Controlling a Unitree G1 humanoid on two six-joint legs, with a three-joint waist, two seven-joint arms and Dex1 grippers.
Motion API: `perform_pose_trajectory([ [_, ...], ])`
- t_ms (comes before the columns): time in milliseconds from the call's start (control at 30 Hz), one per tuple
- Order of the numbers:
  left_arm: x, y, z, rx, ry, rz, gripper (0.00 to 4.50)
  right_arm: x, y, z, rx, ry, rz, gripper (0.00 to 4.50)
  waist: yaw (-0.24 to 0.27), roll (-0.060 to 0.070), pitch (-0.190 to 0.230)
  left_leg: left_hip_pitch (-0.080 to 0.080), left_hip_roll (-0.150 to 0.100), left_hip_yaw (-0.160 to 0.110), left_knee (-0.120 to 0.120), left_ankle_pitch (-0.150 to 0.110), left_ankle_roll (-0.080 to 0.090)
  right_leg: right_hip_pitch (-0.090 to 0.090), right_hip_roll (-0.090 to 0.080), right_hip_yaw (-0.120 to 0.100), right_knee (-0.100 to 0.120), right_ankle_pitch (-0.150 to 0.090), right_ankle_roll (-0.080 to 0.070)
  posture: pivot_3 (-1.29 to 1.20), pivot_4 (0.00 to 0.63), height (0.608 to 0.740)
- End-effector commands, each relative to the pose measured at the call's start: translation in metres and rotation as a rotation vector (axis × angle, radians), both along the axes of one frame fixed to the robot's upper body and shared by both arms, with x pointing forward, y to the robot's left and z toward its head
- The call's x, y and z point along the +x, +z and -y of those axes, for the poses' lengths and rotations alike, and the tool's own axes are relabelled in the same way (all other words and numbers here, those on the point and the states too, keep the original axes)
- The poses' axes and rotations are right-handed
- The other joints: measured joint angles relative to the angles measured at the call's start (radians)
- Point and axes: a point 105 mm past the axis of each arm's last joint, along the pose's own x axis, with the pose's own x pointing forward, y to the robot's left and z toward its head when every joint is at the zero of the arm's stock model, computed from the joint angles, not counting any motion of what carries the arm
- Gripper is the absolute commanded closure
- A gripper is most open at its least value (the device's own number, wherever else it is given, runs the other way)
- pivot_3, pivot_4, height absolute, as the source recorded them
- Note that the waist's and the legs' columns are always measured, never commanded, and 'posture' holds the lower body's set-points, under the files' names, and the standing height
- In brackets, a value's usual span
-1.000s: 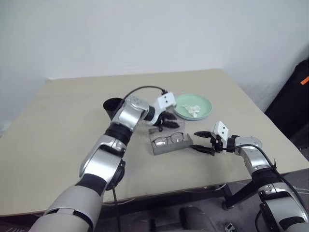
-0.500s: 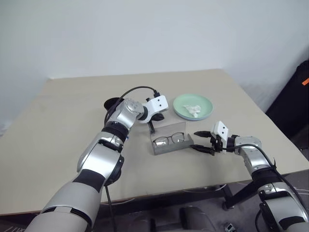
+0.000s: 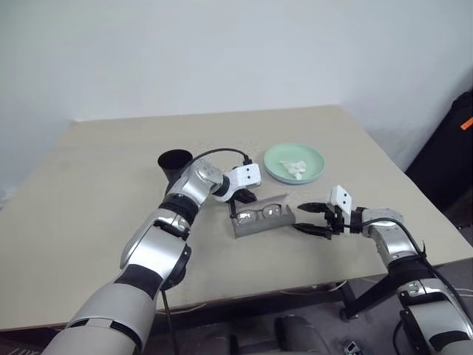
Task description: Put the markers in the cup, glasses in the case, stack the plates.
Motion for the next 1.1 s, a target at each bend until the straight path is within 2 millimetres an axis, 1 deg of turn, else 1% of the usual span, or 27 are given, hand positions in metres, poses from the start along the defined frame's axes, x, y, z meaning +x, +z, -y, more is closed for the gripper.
perform_pose_trajectory([
  [33, -0.006, 0.018, 0.006, -0.05, -0.073, 0.015, 4.49, 0.007, 0.022, 0.002, 0.027, 0.0, 0.071, 1.22, 0.0, 0.0, 0.0, 0.0, 0.0, 0.0, 0.0, 0.0, 0.0, 0.0, 0.0, 0.0, 0.0, 0.0, 0.0, 0.0, 0.0, 0.74],
  [133, -0.016, 0.012, 0.006, -0.03, -0.116, -0.002, 4.49, 0.008, 0.023, 0.001, 0.028, -0.002, 0.077, 1.22, 0.0, 0.0, 0.0, 0.0, 0.0, -0.001, 0.0, 0.0, 0.0, 0.0, 0.0, 0.0, 0.0, 0.0, 0.0, 0.0, 0.0, 0.74],
  [267, -0.023, 0.001, 0.0, 0.033, -0.136, -0.003, 4.49, 0.008, 0.023, 0.0, 0.028, 0.0, 0.08, 1.22, 0.0, 0.0, 0.0, 0.001, 0.0, -0.001, 0.001, 0.0, 0.0, 0.0, 0.0, 0.0, 0.001, 0.0, 0.0, 0.0, 0.0, 0.74],
  [333, -0.022, -0.003, -0.002, 0.053, -0.122, 0.009, 4.49, 0.008, 0.023, 0.0, 0.027, 0.001, 0.08, 1.22, 0.0, 0.0, 0.0, 0.001, 0.0, -0.001, 0.001, 0.0, 0.0, 0.0, 0.0, 0.001, 0.001, 0.0, 0.0, 0.0, 0.0, 0.74],
  [467, -0.017, 0.001, 0.0, 0.014, -0.069, 0.022, 4.49, 0.007, 0.022, -0.001, 0.025, 0.007, 0.078, 1.22, 0.0, 0.0, 0.0, 0.001, 0.001, -0.001, 0.003, 0.0, 0.0, 0.001, 0.0, 0.001, 0.001, 0.0, -0.001, 0.0, 0.0, 0.74],
  [600, -0.008, 0.015, 0.001, -0.06, 0.006, 0.091, 4.49, 0.006, 0.022, -0.003, 0.027, 0.011, 0.079, 1.22, 0.0, 0.0, 0.0, 0.001, 0.001, -0.001, 0.005, 0.0, 0.0, 0.001, 0.0, 0.001, 0.002, 0.0, -0.001, 0.0, 0.0, 0.74],
  [700, 0.001, 0.04, 0.003, -0.175, 0.096, 0.2, 4.49, 0.006, 0.022, -0.004, 0.026, 0.014, 0.081, 1.22, 0.0, 0.0, 0.0, 0.001, 0.001, -0.001, 0.005, 0.0, 0.0, 0.0, 0.0, 0.001, 0.003, 0.0, 0.0, 0.0, 0.0, 0.74],
  [767, 0.002, 0.05, -0.001, -0.215, 0.13, 0.262, 4.49, 0.006, 0.022, -0.004, 0.025, 0.012, 0.083, 1.22, 0.0, 0.0, 0.0, 0.001, 0.002, -0.001, 0.005, 0.0, 0.0, 0.0, 0.0, 0.001, 0.004, 0.0, 0.0, 0.0, 0.0, 0.74],
  [867, -0.005, 0.056, -0.014, -0.254, 0.182, 0.288, 4.49, 0.008, 0.024, -0.003, 0.024, 0.008, 0.088, 1.22, -0.002, 0.0, 0.0, 0.001, 0.002, -0.001, 0.004, 0.0, 0.0, 0.0, 0.0, 0.001, 0.004, 0.0, 0.0, 0.0, 0.0, 0.74],
  [1000, -0.019, 0.062, -0.038, -0.292, 0.252, 0.324, 4.49, 0.008, 0.026, -0.001, 0.014, 0.008, 0.106, 1.22, -0.004, 0.001, 0.0, 0.003, 0.002, 0.0, 0.004, 0.0, 0.0, -0.001, 0.0, 0.002, 0.008, 0.0, 0.0, 0.0, 0.0, 0.74],
  [1100, -0.036, 0.067, -0.054, -0.32, 0.284, 0.331, 4.49, 0.008, 0.032, -0.001, 0.023, 0.006, 0.128, 1.22, -0.002, 0.0, 0.0, 0.004, 0.003, 0.0, 0.005, 0.0, 0.0, -0.001, -0.001, 0.002, 0.011, -0.001, -0.002, 0.0, 0.0, 0.74],
])
